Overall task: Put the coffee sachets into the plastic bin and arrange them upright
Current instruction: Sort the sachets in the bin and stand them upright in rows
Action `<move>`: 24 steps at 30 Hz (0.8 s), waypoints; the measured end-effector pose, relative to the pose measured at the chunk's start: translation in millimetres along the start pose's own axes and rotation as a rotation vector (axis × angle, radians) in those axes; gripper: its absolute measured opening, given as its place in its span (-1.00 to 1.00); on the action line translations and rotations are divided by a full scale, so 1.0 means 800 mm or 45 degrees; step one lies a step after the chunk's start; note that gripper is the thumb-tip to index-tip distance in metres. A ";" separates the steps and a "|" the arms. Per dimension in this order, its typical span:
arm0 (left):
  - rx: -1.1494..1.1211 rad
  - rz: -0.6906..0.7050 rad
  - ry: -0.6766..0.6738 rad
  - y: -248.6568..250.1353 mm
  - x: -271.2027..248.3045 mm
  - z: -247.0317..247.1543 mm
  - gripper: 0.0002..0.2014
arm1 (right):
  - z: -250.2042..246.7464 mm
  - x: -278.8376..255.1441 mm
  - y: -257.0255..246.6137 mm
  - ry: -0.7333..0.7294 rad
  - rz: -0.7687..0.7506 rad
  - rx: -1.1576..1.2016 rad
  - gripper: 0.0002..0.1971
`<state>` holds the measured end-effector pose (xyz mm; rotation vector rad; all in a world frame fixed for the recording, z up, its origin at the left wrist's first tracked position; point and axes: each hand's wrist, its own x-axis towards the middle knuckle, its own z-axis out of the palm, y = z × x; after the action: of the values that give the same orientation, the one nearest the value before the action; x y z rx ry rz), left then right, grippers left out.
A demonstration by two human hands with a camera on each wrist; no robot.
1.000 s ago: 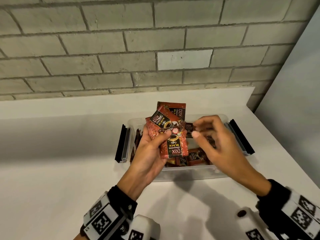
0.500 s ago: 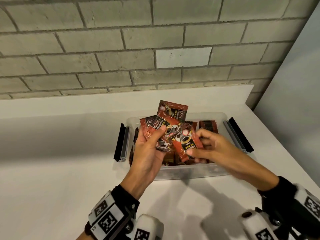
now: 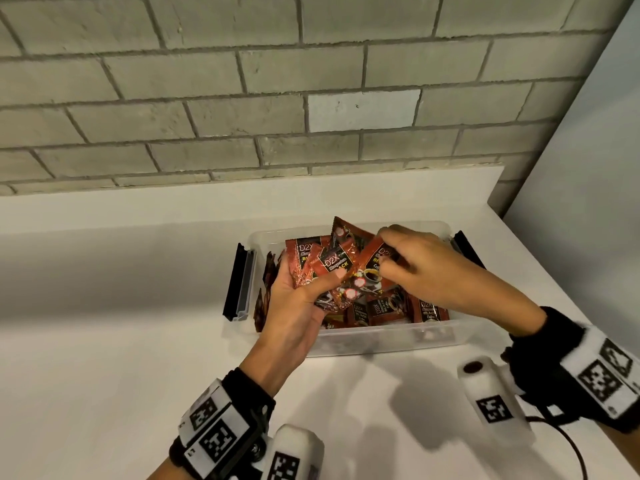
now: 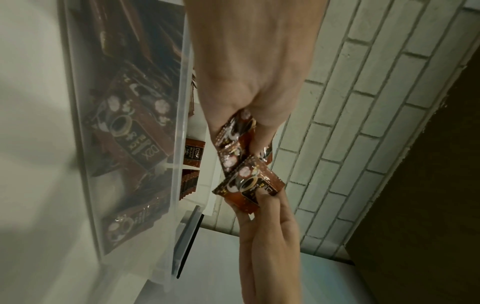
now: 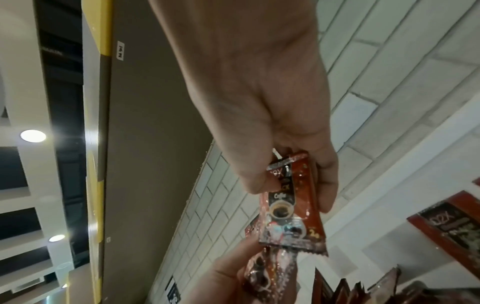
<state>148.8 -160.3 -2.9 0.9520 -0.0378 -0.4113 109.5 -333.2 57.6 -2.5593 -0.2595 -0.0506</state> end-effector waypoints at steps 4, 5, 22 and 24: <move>0.013 -0.070 -0.068 0.000 0.002 -0.003 -0.46 | 0.011 0.007 0.001 -0.095 -0.094 -0.032 -0.92; 0.007 -0.105 -0.077 0.000 0.002 -0.004 -0.49 | 0.014 0.009 0.003 -0.108 -0.109 -0.046 -0.86; 0.116 -0.259 0.025 0.007 0.009 0.000 -0.68 | 0.011 -0.003 0.002 -0.263 -0.114 0.251 -0.69; 0.061 -0.203 0.089 0.006 0.010 -0.001 -0.66 | 0.009 -0.004 0.013 -0.217 -0.055 0.360 -0.76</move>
<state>157.8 -160.0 -1.2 1.0198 0.0925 -0.5260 108.2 -338.9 45.9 -2.2783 -0.3597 0.1771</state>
